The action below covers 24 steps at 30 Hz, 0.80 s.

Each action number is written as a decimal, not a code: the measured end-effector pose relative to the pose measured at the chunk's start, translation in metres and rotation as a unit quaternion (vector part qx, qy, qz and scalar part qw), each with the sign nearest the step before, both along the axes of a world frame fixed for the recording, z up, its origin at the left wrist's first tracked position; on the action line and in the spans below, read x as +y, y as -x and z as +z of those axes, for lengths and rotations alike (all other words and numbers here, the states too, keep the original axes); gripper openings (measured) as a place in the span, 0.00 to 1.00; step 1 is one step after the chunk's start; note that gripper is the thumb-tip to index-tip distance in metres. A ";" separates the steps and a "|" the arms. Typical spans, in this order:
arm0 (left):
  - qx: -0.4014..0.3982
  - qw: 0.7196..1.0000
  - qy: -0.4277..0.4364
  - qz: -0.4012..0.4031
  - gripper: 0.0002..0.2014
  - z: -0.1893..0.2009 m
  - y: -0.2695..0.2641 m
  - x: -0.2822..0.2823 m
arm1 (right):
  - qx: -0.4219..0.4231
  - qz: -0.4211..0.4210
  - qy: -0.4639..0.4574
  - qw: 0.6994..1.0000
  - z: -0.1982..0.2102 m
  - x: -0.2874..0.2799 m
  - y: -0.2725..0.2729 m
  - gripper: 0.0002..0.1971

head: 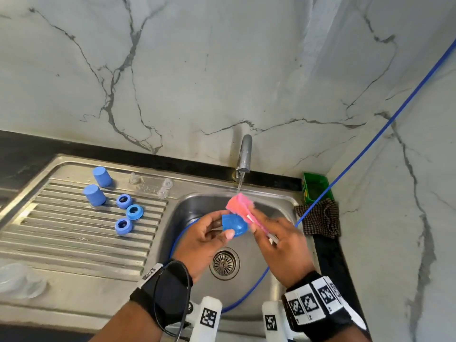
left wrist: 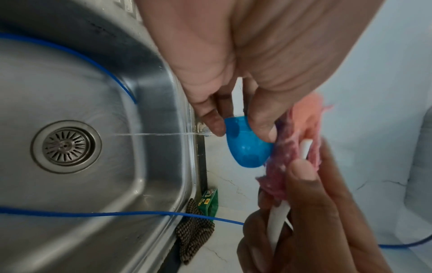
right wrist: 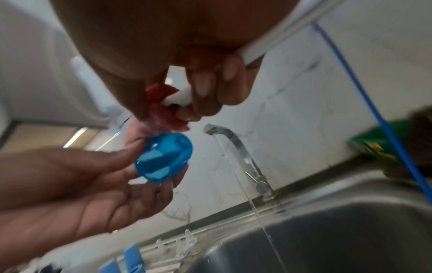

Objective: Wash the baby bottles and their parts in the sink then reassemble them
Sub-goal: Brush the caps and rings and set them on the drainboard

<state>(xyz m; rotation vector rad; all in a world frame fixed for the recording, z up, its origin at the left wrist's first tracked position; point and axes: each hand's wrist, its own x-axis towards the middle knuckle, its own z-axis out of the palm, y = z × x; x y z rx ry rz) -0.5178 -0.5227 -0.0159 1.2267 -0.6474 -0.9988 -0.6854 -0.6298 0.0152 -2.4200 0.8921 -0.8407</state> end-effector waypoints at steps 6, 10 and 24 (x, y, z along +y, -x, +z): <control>0.071 0.996 0.016 -0.051 0.21 0.004 -0.018 0.011 | -0.009 -0.008 -0.009 1.000 -0.008 0.015 -0.015 0.24; 0.246 0.966 0.049 -0.058 0.27 -0.002 -0.033 0.015 | -0.013 0.049 0.000 0.999 -0.011 0.031 -0.021 0.21; -0.141 0.976 0.041 -0.162 0.28 0.001 -0.058 0.026 | 0.014 0.091 -0.294 0.951 0.012 0.028 0.002 0.17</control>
